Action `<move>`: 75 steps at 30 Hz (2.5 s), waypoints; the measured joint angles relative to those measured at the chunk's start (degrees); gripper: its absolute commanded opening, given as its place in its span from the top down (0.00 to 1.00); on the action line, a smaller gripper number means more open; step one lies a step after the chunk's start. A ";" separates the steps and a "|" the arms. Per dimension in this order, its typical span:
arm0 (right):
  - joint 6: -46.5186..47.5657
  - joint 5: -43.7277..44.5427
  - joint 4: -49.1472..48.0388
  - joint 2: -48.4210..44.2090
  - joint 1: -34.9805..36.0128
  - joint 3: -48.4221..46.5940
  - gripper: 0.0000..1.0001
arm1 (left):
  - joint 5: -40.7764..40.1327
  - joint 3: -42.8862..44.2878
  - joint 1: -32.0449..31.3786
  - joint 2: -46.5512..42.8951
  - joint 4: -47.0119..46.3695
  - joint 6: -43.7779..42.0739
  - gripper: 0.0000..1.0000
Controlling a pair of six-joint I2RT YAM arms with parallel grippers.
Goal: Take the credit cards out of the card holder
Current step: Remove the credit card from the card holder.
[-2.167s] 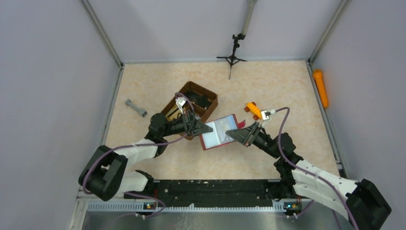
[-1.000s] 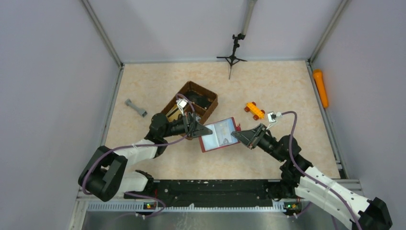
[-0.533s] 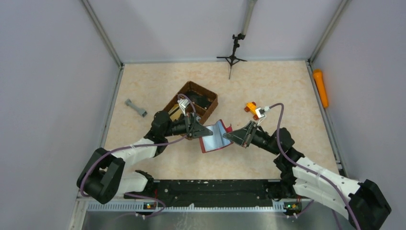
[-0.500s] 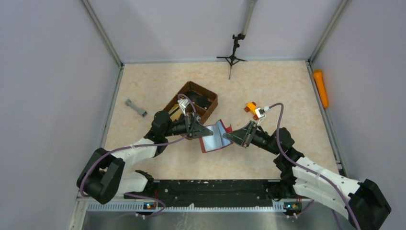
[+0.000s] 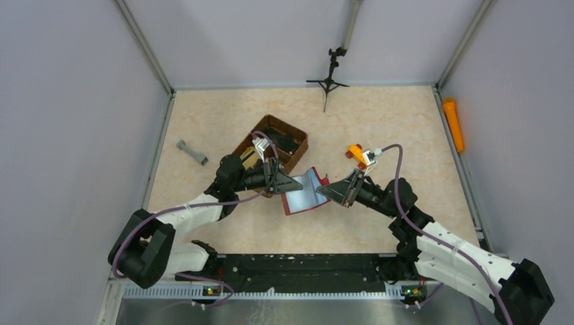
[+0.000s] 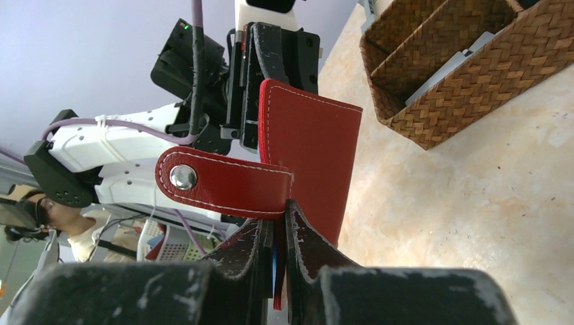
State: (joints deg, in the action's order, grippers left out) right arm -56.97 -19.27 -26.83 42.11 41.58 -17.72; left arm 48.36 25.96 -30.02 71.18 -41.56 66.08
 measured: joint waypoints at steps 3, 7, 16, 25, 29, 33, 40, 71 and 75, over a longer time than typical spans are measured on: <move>0.00 -0.07 -0.09 1.22 0.07 -0.20 1.00 | -0.74 0.98 -1.03 1.38 -0.02 -0.07 0.88; -0.09 -0.74 -1.09 3.37 0.44 -0.39 1.00 | -1.79 1.75 -2.23 3.80 -0.04 -0.07 0.90; 2.03 1.77 4.81 0.79 0.70 -1.53 1.00 | -1.97 2.29 -3.17 5.31 -1.42 0.26 0.70; 6.36 10.51 17.44 -4.13 0.70 -3.85 1.00 | -1.73 2.34 -4.00 4.31 -1.79 0.02 0.18; 7.15 11.85 20.41 -4.07 0.70 -4.20 1.00 | -1.75 2.34 -4.00 3.21 -1.68 -0.17 0.13; 7.93 12.55 22.08 -4.09 0.70 -5.62 1.00 | -1.92 2.34 -4.00 2.21 -1.20 -0.63 0.19; 7.89 12.55 22.25 -4.35 0.70 -6.10 1.00 | -2.10 2.40 -4.00 2.10 1.49 -2.27 0.45; 25.35 13.49 44.81 -6.84 0.70 -22.86 0.56 | -2.78 2.99 -3.87 0.61 12.15 -7.61 0.97; 25.20 6.45 43.28 -1.25 0.70 -23.52 0.59 | -2.34 2.99 -3.82 0.61 10.73 -6.86 0.98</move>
State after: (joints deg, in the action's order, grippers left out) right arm -31.77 -12.82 16.45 40.86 42.28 -41.23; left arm 46.02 28.95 -33.85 71.79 -30.83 59.22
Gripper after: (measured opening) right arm 0.428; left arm 0.120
